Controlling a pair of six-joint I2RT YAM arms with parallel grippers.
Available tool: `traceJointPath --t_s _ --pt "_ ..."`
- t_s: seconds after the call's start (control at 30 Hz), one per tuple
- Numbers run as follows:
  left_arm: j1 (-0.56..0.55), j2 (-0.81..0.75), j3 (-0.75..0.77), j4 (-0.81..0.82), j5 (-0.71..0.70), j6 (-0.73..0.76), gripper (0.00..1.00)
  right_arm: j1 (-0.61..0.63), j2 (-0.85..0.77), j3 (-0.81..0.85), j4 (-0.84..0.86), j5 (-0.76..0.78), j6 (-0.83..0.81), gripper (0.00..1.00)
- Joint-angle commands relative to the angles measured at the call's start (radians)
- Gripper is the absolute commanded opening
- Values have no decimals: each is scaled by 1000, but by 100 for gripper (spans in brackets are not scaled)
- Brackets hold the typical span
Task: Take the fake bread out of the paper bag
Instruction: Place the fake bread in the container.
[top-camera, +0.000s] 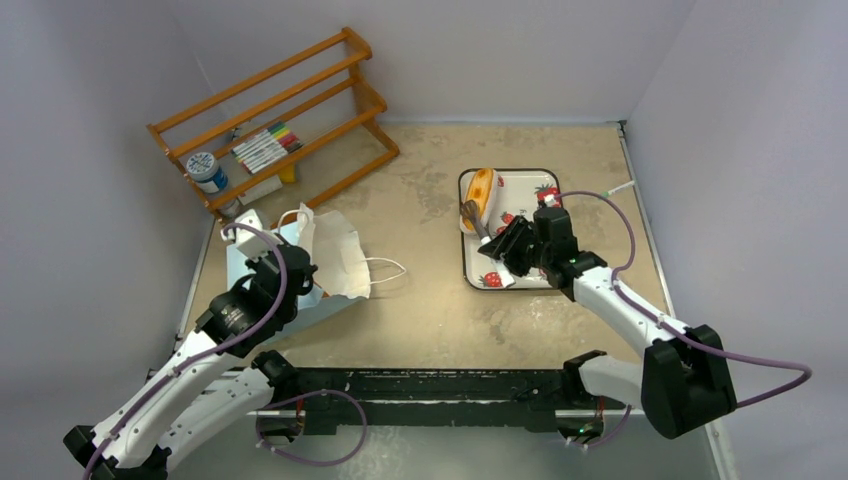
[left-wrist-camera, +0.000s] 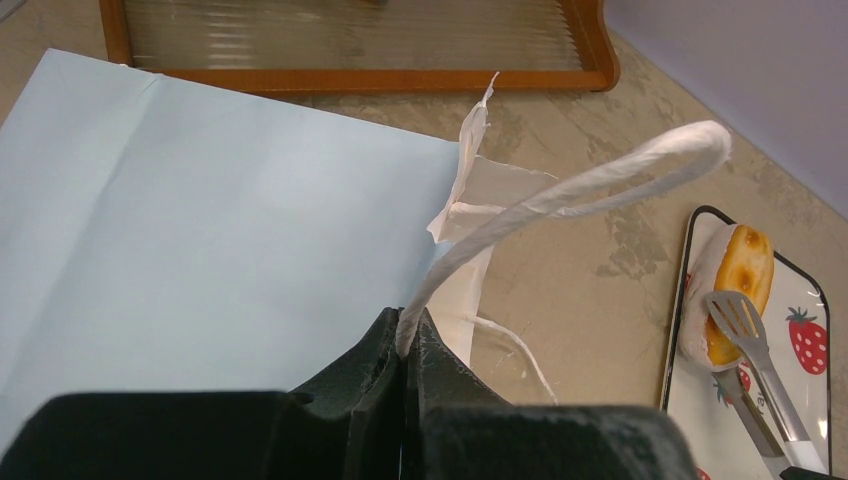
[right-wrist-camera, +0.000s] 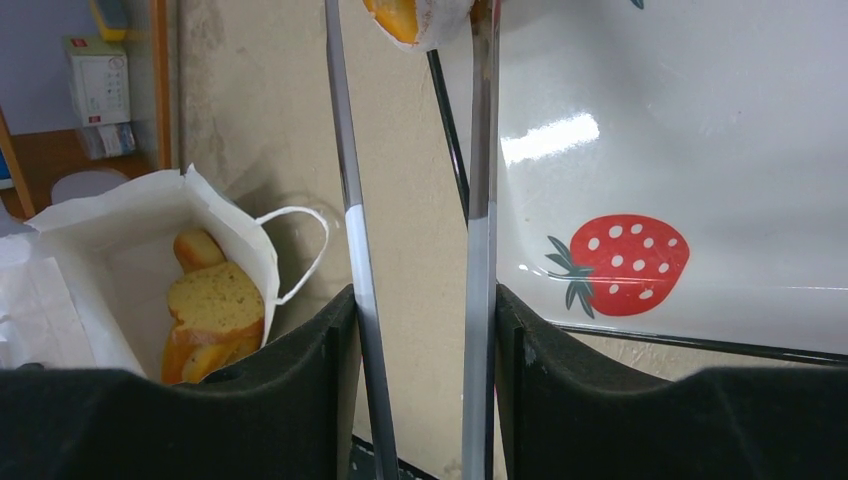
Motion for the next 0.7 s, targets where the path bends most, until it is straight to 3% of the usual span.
traceJointPath --t_s 0.0,0.67 --pt "-3 2 5 43 -9 -13 0 -9 -20 -2 38 -35 -20 48" --pt "-3 29 3 78 -4 -19 0 -13 -139 27 -136 31 -54 48"
